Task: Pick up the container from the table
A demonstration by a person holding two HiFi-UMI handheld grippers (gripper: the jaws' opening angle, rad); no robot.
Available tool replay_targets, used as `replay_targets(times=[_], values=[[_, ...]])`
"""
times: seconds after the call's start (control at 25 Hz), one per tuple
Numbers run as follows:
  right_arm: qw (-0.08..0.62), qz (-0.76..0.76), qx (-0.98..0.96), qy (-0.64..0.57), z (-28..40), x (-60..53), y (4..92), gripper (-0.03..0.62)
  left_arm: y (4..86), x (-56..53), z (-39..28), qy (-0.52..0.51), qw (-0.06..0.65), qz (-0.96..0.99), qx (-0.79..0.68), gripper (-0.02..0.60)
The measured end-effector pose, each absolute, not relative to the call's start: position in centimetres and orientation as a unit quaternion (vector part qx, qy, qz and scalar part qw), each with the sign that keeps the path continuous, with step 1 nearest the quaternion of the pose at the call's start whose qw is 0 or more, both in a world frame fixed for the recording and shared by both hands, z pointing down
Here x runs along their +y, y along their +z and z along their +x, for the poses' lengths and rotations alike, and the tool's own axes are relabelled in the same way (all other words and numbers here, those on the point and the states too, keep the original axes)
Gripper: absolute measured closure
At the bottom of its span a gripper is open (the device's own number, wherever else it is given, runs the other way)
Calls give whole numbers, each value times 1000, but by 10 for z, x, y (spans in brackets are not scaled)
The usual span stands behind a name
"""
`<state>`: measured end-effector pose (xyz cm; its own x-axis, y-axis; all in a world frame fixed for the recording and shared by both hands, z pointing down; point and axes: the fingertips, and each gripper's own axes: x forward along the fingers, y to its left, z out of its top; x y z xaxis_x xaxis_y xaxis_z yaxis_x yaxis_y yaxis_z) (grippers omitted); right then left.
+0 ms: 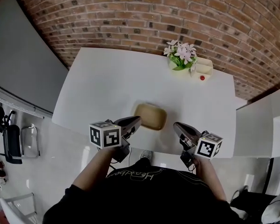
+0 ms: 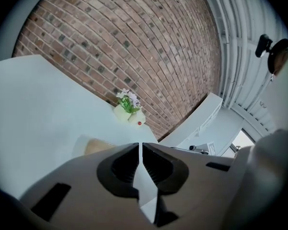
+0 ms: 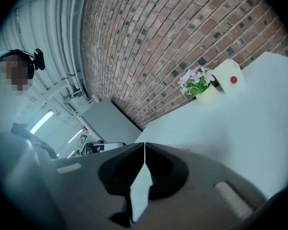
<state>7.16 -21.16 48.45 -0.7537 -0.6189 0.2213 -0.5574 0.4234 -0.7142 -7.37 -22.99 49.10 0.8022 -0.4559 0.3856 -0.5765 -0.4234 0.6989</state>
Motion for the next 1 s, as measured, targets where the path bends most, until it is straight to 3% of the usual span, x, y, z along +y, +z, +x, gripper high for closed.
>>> replay_targets(times=[0.4,0.6,0.68,1.0], values=[[8,-391,803,-450,80,-236,547,534,546,-265,-101,99,471,807,-342,572],[-12,-402,782,-476,83,-239,577,533,578,-273,-114,128,486,790,-352,558],[-12,-404,776,-484,83,-240,586,531,592,-276,-115,145,488,787,-349,511],[-27,-401,758,-514,78,-240,619,530,623,-281,-110,176,509,772,-337,508]])
